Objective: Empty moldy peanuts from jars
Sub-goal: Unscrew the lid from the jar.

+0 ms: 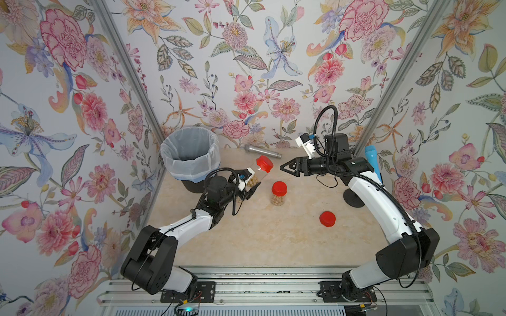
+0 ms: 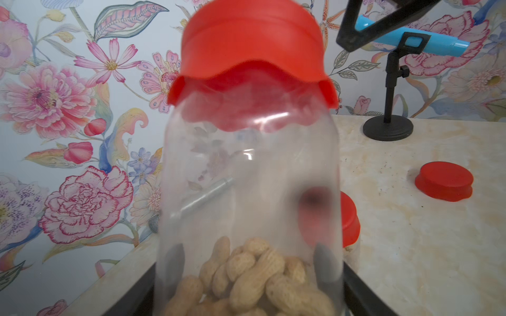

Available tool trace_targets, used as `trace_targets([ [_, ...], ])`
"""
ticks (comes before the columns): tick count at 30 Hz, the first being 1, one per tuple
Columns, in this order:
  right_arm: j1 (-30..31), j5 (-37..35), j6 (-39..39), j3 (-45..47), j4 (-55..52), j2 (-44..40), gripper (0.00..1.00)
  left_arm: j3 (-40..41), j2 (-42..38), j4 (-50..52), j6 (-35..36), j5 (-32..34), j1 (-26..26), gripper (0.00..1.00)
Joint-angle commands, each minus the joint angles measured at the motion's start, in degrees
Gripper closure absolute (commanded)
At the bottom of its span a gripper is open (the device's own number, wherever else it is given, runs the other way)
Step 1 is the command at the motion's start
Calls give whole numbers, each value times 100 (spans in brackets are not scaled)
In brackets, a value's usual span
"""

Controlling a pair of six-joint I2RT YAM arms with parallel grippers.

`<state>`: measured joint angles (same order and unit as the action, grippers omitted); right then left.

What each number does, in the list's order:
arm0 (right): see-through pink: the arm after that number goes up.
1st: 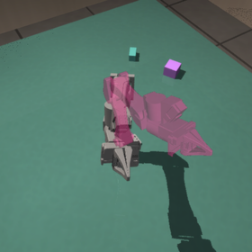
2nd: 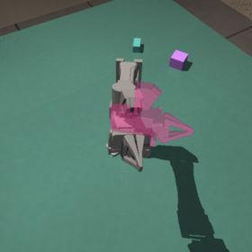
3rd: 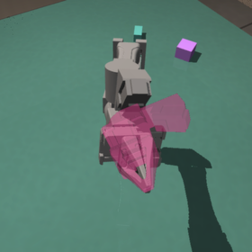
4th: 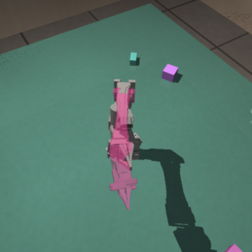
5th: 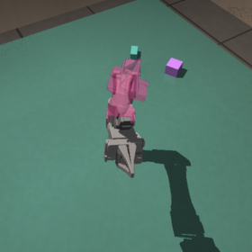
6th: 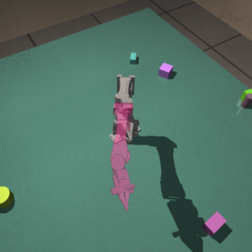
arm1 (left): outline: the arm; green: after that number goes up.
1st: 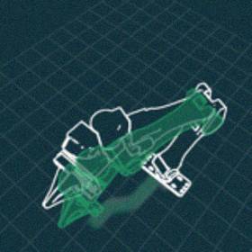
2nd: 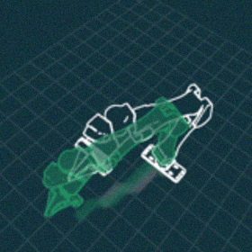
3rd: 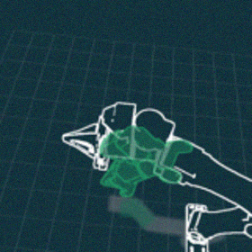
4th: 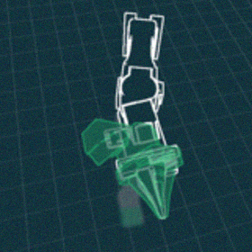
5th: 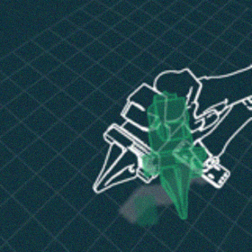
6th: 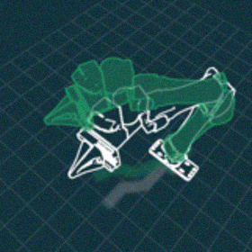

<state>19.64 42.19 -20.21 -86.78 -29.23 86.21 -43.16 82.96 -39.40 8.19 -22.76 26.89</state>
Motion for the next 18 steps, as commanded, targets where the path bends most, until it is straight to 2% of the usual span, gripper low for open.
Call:
trace_targets([
  [1,273,-938,-2780,891,1628,-446,16,99,-78,-403,181,494,-8,64],
  [3,482,-1172,-3300,1160,2000,-552,16,141,-70,-488,199,566,23,64],
  [8,759,-1419,-3096,1090,2265,-526,15,172,-10,-560,131,510,38,64],
  [18,760,-1523,-2916,739,2229,-187,12,132,-16,-483,183,528,174,65],
])
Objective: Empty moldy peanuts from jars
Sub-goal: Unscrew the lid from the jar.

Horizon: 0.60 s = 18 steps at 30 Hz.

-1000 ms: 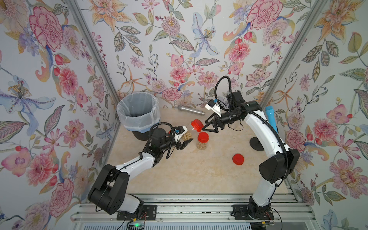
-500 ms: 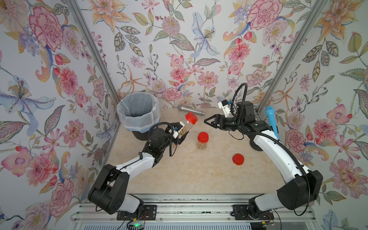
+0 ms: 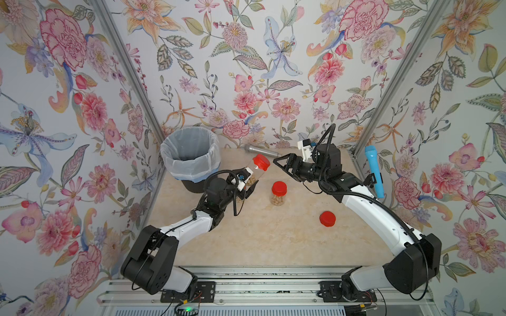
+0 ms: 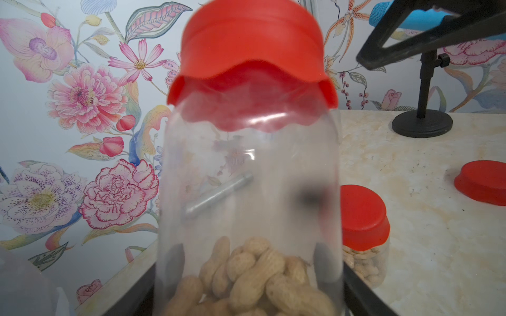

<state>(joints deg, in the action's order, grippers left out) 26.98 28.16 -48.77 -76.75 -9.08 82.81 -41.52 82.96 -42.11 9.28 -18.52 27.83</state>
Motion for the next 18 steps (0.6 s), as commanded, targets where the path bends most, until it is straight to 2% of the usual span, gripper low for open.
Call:
trace_targets([
  [1,50,-147,-29,-329,214,196,12,-41,-8,-203,77,112,84,65],
  [18,334,-475,483,-1245,-453,903,10,-181,49,-17,160,135,157,65],
])
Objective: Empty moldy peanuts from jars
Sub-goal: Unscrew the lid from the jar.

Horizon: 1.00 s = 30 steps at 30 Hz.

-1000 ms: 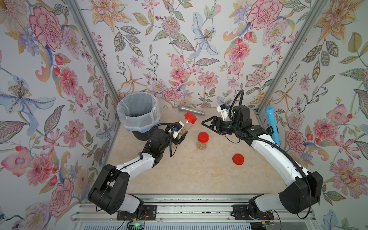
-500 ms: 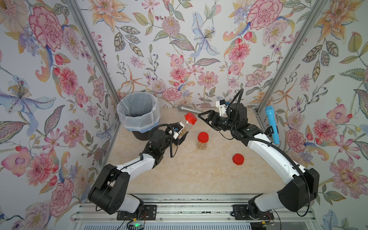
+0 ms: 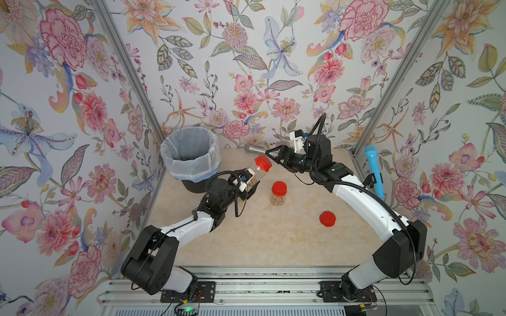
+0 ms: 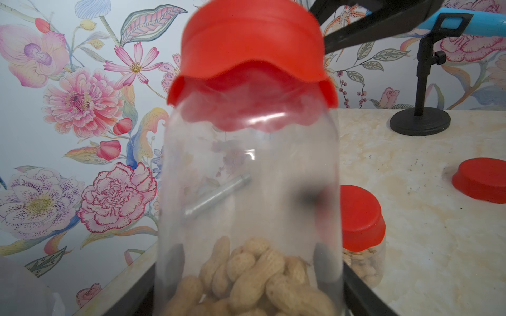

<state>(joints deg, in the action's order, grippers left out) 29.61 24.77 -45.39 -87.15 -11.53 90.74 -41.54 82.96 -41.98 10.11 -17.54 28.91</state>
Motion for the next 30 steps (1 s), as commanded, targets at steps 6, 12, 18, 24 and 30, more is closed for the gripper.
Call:
trace_targets([
  [6,146,-102,172,-310,-215,215,9,-191,76,-17,94,58,58,65],
  [12,196,-131,206,-368,-278,339,9,-210,89,-12,103,38,62,65],
  [18,261,-113,275,-476,-296,466,10,-206,93,-7,103,31,63,65],
  [24,274,-100,325,-531,-324,564,11,-198,80,-5,118,43,67,65],
  [30,300,-76,363,-557,-341,637,13,-205,80,0,141,43,62,66],
])
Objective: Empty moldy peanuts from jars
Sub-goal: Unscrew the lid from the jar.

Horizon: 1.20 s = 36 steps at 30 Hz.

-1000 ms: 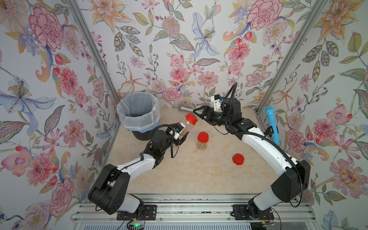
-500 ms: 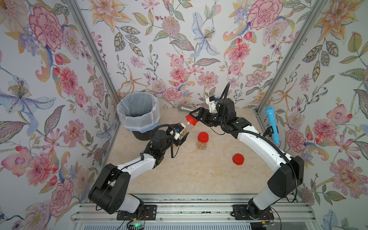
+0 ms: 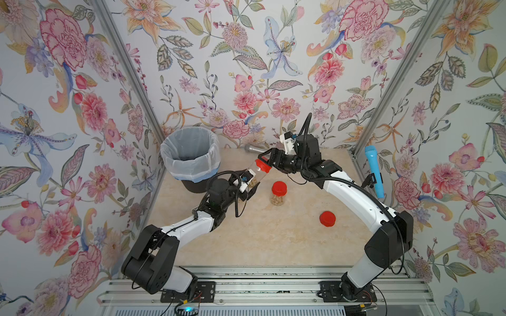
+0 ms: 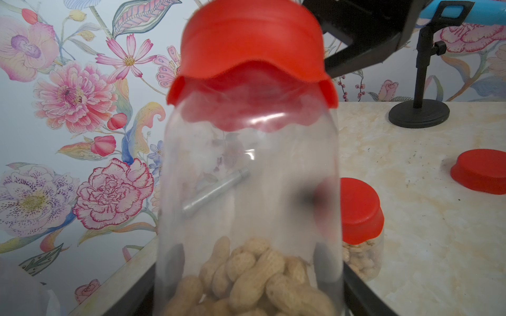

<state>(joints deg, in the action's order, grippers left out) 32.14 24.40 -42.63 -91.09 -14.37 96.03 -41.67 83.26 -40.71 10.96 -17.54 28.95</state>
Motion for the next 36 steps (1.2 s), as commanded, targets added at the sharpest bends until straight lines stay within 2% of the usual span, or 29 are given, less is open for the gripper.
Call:
trace_targets([
  [1,56,-45,104,-155,-67,102,14,-193,41,-114,60,49,58,65],
  [23,85,-75,221,-93,-114,205,22,-201,12,-14,90,36,63,66],
  [27,106,-187,247,-86,-110,180,27,-194,23,28,108,50,67,65],
  [30,104,-240,364,-89,-110,157,36,-184,15,36,108,33,68,66],
  [33,45,70,556,-112,-113,163,40,-197,-27,56,99,-104,61,67],
  [36,-133,965,868,-209,-123,189,40,-284,-59,228,55,-627,34,67],
])
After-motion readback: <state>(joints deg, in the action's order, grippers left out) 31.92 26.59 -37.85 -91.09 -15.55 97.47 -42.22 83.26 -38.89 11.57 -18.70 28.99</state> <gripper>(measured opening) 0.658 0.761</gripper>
